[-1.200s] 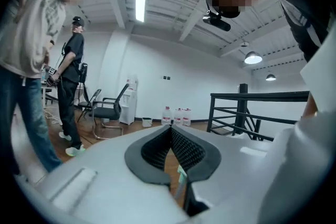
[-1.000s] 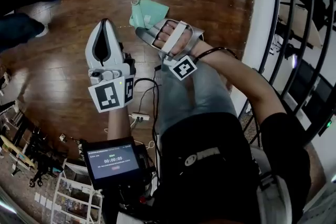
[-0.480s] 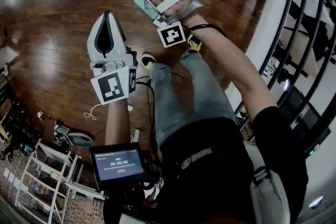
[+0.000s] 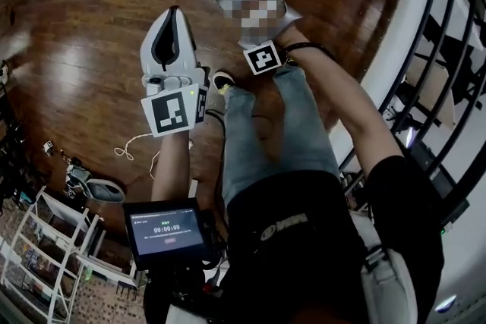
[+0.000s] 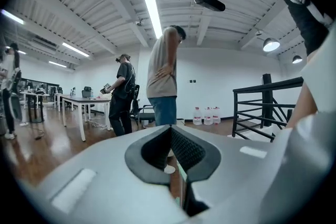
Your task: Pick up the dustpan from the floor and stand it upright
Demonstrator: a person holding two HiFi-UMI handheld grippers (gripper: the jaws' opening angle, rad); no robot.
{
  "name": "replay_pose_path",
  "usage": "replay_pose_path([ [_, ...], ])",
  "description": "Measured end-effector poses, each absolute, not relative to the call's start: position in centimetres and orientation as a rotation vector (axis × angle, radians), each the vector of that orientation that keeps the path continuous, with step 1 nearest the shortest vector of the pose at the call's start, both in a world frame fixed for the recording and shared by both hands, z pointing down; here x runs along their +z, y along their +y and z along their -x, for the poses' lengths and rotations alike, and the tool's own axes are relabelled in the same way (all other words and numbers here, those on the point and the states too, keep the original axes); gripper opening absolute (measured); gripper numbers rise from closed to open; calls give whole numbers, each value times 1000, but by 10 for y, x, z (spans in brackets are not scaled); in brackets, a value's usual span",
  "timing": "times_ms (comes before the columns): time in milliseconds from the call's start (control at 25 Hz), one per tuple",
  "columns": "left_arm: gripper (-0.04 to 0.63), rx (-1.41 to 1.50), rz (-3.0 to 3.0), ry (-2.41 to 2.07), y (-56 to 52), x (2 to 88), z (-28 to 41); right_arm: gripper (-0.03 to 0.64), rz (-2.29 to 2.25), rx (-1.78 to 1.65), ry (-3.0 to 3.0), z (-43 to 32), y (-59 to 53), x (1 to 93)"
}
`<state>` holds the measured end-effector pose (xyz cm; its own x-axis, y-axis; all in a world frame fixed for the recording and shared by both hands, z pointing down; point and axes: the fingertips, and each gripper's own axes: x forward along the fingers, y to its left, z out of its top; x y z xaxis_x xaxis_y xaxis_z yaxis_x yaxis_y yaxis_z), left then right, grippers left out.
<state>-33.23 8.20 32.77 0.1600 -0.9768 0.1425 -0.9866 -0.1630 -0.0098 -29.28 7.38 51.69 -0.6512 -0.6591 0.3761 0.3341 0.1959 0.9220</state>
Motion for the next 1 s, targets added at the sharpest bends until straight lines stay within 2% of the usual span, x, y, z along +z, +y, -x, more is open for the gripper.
replay_pose_path([
  [320, 20, 175, -2319, -1991, 95, 331, 351, 131, -296, -1440, -1729, 302, 99, 530],
  [400, 20, 172, -2318, -1989, 96, 329, 352, 194, -264, -1258, -1808, 296, 104, 534],
  [560, 20, 158, -2317, -1978, 90, 317, 355, 366, -202, -841, -2020, 284, 110, 535],
  [840, 20, 183, -2305, -1984, 64, 299, 340, 374, -138, -641, -2172, 266, 104, 515],
  [1000, 20, 194, -2314, -1985, 57, 285, 322, 359, -200, -416, -2382, 249, 89, 465],
])
